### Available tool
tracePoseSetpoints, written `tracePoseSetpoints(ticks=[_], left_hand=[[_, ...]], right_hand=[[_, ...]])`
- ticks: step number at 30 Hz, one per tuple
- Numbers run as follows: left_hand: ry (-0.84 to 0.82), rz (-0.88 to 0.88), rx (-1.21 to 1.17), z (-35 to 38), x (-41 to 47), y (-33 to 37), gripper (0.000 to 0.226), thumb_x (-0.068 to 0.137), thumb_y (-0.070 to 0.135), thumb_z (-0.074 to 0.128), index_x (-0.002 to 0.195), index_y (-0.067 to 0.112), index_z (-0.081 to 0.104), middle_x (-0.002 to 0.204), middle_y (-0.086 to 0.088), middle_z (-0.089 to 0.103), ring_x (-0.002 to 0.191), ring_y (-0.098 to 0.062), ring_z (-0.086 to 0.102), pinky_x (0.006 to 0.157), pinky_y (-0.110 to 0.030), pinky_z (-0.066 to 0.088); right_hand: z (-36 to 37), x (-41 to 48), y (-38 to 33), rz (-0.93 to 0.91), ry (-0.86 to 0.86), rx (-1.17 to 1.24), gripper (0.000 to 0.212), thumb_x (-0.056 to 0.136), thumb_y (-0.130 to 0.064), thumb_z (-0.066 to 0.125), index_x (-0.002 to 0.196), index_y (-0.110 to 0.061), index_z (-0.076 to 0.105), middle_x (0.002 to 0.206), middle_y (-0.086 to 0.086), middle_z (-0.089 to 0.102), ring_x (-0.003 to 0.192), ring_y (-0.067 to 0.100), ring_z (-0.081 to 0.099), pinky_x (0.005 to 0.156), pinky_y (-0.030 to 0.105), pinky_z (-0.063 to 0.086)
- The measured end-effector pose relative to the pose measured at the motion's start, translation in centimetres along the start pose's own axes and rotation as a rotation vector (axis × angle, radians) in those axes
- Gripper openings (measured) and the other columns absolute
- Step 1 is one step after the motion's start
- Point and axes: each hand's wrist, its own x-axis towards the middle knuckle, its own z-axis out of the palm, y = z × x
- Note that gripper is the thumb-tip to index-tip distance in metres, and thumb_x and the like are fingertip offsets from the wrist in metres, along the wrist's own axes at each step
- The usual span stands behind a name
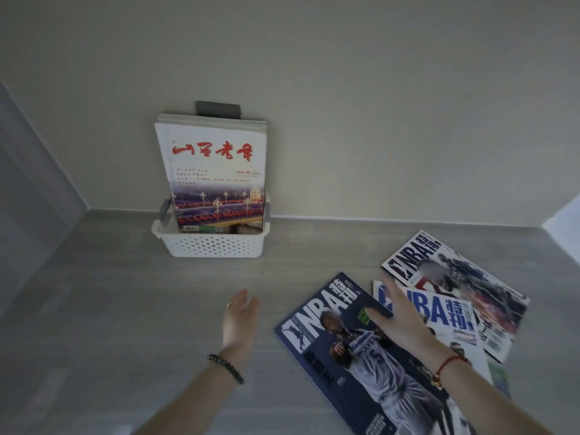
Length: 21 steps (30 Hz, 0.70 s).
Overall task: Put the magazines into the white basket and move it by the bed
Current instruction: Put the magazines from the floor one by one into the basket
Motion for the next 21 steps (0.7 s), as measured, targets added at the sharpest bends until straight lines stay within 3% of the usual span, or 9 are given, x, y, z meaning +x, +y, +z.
tracePoseSetpoints(ticks=[2, 5, 7, 10, 12, 14, 16, 19, 21], left_hand=[[-0.035, -0.079, 0.006, 1.6, -2.2, -1.9, 0.049, 0.089, 0.025, 0.051, 0.134, 0.01, 0.038, 0.137, -0.01, 0.047, 0.115, -0.022, 0.05, 0.087, -0.027, 0.041], [-0.076, -0.225, -0.051, 3.5, -5.1, -4.5, 0.056, 0.086, 0.023, 0.054, 0.135, 0.007, 0.033, 0.135, -0.013, 0.047, 0.12, -0.027, 0.047, 0.099, -0.037, 0.041], [-0.076, -0.267, -0.066, 4.4, -6.7, -5.5, 0.051, 0.086, 0.015, 0.052, 0.133, 0.005, 0.035, 0.133, -0.017, 0.048, 0.119, -0.033, 0.048, 0.1, -0.042, 0.041], [-0.053, -0.337, -0.228, 5.6, -8.8, -6.3, 0.053, 0.087, 0.006, 0.05, 0.136, 0.004, 0.03, 0.117, -0.013, 0.055, 0.102, -0.029, 0.054, 0.084, -0.037, 0.044], [-0.049, -0.365, -0.324, 6.4, -10.0, -6.5, 0.057, 0.086, 0.004, 0.052, 0.137, 0.002, 0.027, 0.115, -0.013, 0.055, 0.102, -0.028, 0.054, 0.082, -0.038, 0.044], [-0.052, -0.374, -0.353, 6.8, -10.7, -6.7, 0.053, 0.086, 0.003, 0.053, 0.133, -0.003, 0.032, 0.126, -0.019, 0.053, 0.11, -0.034, 0.054, 0.087, -0.043, 0.045], [-0.072, -0.371, -0.391, 6.7, -11.0, -6.6, 0.04, 0.086, 0.0, 0.052, 0.125, -0.007, 0.044, 0.123, -0.025, 0.056, 0.099, -0.035, 0.058, 0.09, -0.046, 0.047], [-0.135, -0.368, -0.447, 6.4, -10.9, -6.4, 0.025, 0.085, -0.002, 0.053, 0.109, 0.0, 0.057, 0.107, -0.019, 0.064, 0.082, -0.028, 0.062, 0.079, -0.039, 0.054], [-0.197, -0.364, -0.407, 6.5, -11.2, -6.3, 0.021, 0.084, 0.0, 0.057, 0.104, 0.005, 0.058, 0.1, -0.013, 0.066, 0.078, -0.025, 0.063, 0.064, -0.032, 0.057]], right_hand=[[0.5, -1.5, 2.1, 0.019, -0.053, -0.025, 0.079, 0.081, -0.023, 0.064, 0.142, -0.012, 0.016, 0.148, 0.006, 0.029, 0.135, 0.021, 0.028, 0.111, 0.039, 0.027], [0.9, -2.9, 4.9, 0.039, -0.1, -0.105, 0.081, 0.08, -0.032, 0.064, 0.142, -0.011, 0.016, 0.148, 0.007, 0.027, 0.136, 0.021, 0.025, 0.111, 0.035, 0.022], [0.8, -3.4, 6.5, 0.08, -0.124, -0.192, 0.082, 0.081, -0.042, 0.059, 0.142, -0.012, 0.013, 0.151, 0.007, 0.021, 0.138, 0.022, 0.02, 0.113, 0.038, 0.022], [1.2, -4.1, 8.6, 0.082, -0.181, -0.427, 0.081, 0.084, -0.053, 0.046, 0.143, -0.019, 0.004, 0.154, 0.004, 0.002, 0.141, 0.022, 0.003, 0.114, 0.049, 0.015], [1.8, -4.6, 9.4, 0.071, -0.207, -0.507, 0.08, 0.085, -0.059, 0.037, 0.143, -0.022, -0.004, 0.154, 0.003, -0.01, 0.141, 0.022, -0.008, 0.114, 0.048, 0.005], [2.4, -5.0, 9.7, 0.072, -0.223, -0.536, 0.082, 0.084, -0.063, 0.031, 0.142, -0.022, -0.01, 0.153, 0.004, -0.015, 0.14, 0.023, -0.012, 0.113, 0.046, 0.0], [2.6, -5.1, 9.7, 0.073, -0.231, -0.555, 0.083, 0.084, -0.064, 0.029, 0.142, -0.021, -0.013, 0.152, 0.005, -0.017, 0.14, 0.025, -0.013, 0.113, 0.045, -0.002], [2.8, -5.5, 9.7, 0.076, -0.247, -0.571, 0.084, 0.084, -0.065, 0.027, 0.141, -0.02, -0.015, 0.152, 0.007, -0.019, 0.139, 0.027, -0.014, 0.113, 0.045, -0.003], [3.1, -5.9, 9.8, 0.087, -0.262, -0.571, 0.087, 0.082, -0.067, 0.026, 0.14, -0.019, -0.017, 0.151, 0.008, -0.022, 0.139, 0.029, -0.016, 0.113, 0.046, -0.003]])
